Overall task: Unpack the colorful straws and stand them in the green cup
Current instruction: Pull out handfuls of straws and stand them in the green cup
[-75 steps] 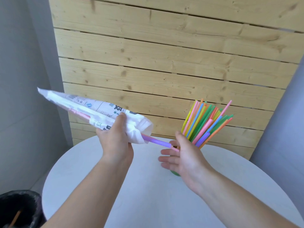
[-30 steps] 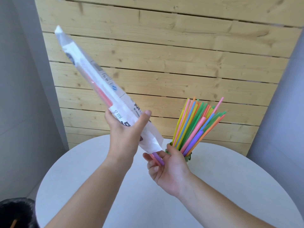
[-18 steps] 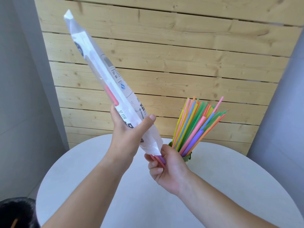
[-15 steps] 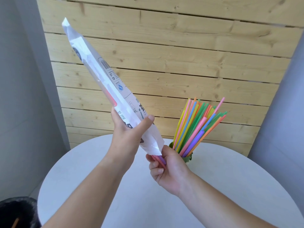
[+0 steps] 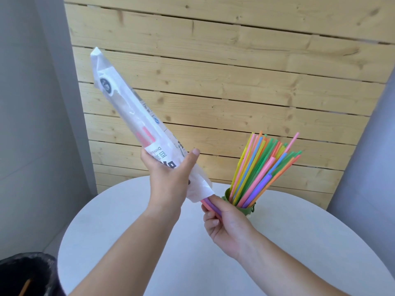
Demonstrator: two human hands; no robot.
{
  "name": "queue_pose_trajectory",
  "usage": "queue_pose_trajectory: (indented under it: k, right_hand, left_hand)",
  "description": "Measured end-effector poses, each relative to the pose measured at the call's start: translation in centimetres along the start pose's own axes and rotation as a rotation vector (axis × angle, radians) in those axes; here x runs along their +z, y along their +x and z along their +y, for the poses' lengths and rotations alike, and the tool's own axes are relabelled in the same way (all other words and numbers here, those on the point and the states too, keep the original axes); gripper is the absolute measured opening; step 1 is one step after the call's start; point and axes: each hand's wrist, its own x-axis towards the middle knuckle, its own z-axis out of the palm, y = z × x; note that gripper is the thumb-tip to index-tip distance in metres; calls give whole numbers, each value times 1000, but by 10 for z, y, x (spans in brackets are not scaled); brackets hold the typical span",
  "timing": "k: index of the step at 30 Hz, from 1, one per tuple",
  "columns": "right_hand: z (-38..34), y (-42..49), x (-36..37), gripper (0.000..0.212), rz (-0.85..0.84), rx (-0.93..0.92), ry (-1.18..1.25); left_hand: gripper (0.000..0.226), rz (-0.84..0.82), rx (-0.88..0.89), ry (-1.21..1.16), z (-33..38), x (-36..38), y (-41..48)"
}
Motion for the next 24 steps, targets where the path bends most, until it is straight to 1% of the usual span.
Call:
queue_pose_trajectory:
  k: [2, 5, 9, 10, 12, 15, 18, 21, 24]
  right_hand:
    - [-1, 1, -2, 16, 21, -21, 4]
    - [1, -1, -2, 16, 21, -43, 13]
    - [2, 0, -1, 12, 65, -112, -79]
    - [-1, 0, -2, 12, 79, -146, -116]
    - [-12, -1, -4, 12, 98, -236, -219]
    - [-39, -11, -8, 10, 121, -395, -388]
    - [-69, -28, -12, 13, 148, -512, -517]
    - [-95, -42, -15, 14, 180, -569, -594]
    - [-116, -50, -16, 18, 199, -606, -643]
  left_hand:
    - [92, 26, -31, -16, -1, -2, 2]
    - [96, 48, -85, -23, -5, -2, 2]
    - [86, 111, -205, -56, -6, -4, 8]
    - [86, 145, -241, -80, -4, -6, 11]
    - [96, 204, -318, -125, -1, -15, 18]
    - [98, 226, -386, -230, -2, -29, 29]
    - [104, 233, -412, -323, -3, -35, 34]
    - [109, 248, -407, -382, -4, -34, 37]
    - [106, 230, -414, -383, -5, -32, 35]
